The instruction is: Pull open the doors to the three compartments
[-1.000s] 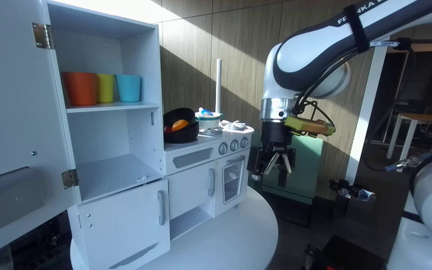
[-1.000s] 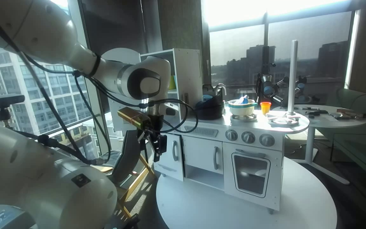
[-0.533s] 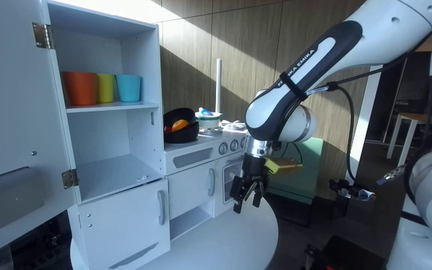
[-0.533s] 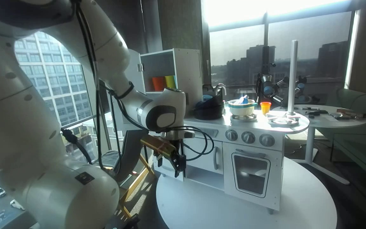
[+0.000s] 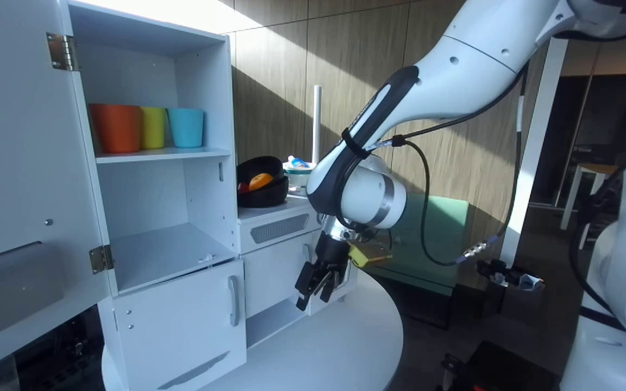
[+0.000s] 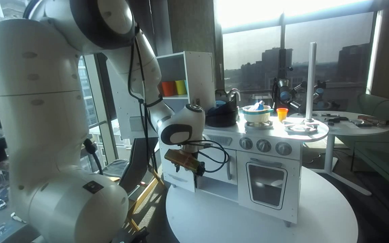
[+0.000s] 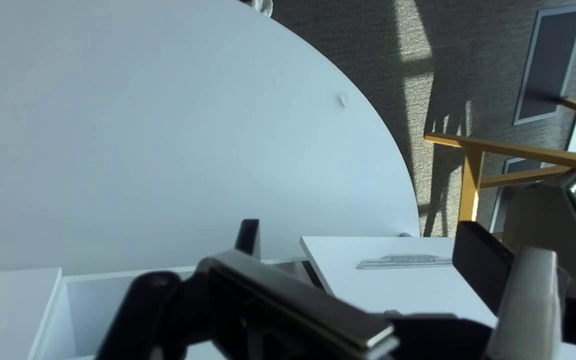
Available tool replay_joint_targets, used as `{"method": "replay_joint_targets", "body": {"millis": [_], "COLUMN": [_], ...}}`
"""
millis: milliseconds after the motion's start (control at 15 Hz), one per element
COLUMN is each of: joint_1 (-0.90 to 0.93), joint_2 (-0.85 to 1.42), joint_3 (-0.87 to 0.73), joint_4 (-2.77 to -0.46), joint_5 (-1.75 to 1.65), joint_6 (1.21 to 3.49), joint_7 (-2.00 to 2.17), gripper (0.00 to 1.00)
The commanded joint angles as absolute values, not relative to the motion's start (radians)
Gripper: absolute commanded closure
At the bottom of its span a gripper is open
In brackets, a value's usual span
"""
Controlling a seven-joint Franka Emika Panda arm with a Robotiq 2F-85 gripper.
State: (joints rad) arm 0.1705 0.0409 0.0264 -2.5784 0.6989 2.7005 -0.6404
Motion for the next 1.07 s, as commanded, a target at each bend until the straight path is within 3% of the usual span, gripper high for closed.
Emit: {"method": "replay_joint_targets", "body": {"millis": [0,400,1000], "joint_1": [0.211,0.299,0.275], "joint_2": [0.138,0.265,0.311], "joint_3": [0.082,0.108,0.258], "joint_4": [-2.485,-2.413,-2.317], "joint_5": [0.744,0.649,0.669], "joint_6": [2.857,3.166,3.228], "joint_7": [-0.673,-0.614,-0.641], "gripper": [0.00,0.00,0.00]}}
